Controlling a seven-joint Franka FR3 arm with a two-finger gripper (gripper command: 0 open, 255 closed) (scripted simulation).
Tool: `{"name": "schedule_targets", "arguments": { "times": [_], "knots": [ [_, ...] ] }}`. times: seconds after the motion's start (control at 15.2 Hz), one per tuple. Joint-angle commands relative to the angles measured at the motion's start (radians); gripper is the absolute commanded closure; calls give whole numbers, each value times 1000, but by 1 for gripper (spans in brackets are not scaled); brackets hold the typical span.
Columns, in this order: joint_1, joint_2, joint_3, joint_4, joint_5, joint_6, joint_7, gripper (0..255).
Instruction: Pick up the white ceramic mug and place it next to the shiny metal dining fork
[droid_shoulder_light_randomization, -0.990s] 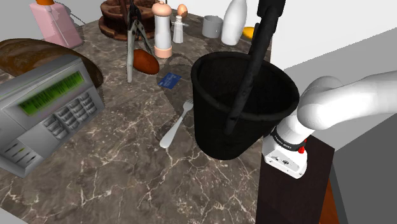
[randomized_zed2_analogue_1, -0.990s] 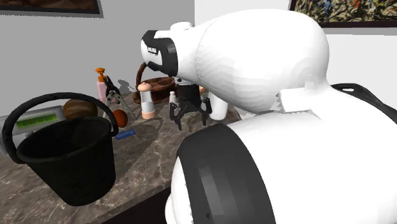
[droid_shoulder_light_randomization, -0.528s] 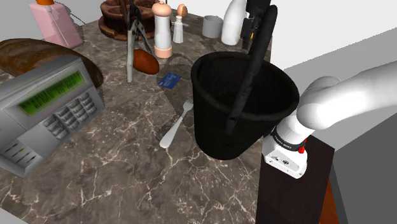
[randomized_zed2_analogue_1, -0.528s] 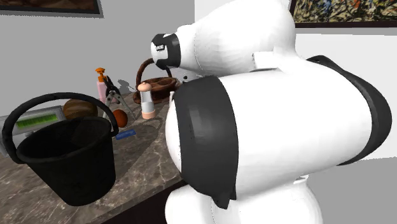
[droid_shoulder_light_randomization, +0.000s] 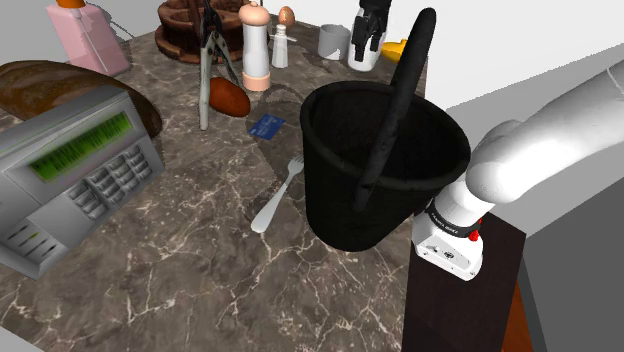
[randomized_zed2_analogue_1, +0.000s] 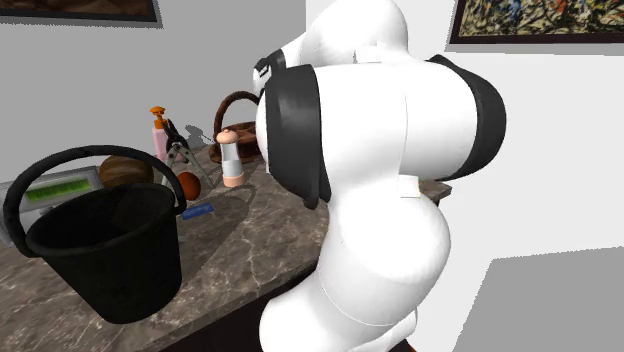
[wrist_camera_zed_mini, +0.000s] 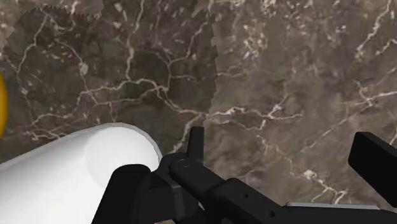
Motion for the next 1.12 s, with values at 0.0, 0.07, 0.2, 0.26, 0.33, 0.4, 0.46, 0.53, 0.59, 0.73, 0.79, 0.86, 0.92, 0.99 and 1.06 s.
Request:
{"name": "schedule_targets", "arguments": {
  "times": [0.0,0.07,0.2,0.26,0.33,0.4,0.46,0.53,0.59,0.73,0.79,0.86,0.92,0.99,1.06],
  "knots": [
    [-4,67,-15,57,-1,24,-27,0],
    [-5,101,-21,89,0,34,-39,0],
    [-8,169,-33,155,5,50,-63,0],
    [-10,204,-38,190,8,57,-76,0],
    [-12,239,-43,226,12,62,-88,0],
    [-15,274,-47,264,16,66,-101,0],
    [-17,309,-52,303,21,69,-113,0],
    [-20,345,-56,344,27,70,-125,0],
    [-23,382,-59,387,33,70,-137,0],
    [-31,456,-66,478,47,66,-161,0],
    [-35,495,-68,527,54,62,-173,0],
    [-39,530,-70,573,61,57,-183,0],
    [-40,529,-70,559,61,70,-183,0],
    [-40,529,-70,544,60,84,-183,0],
    [-40,528,-70,531,60,98,-183,0]
  ]
}}
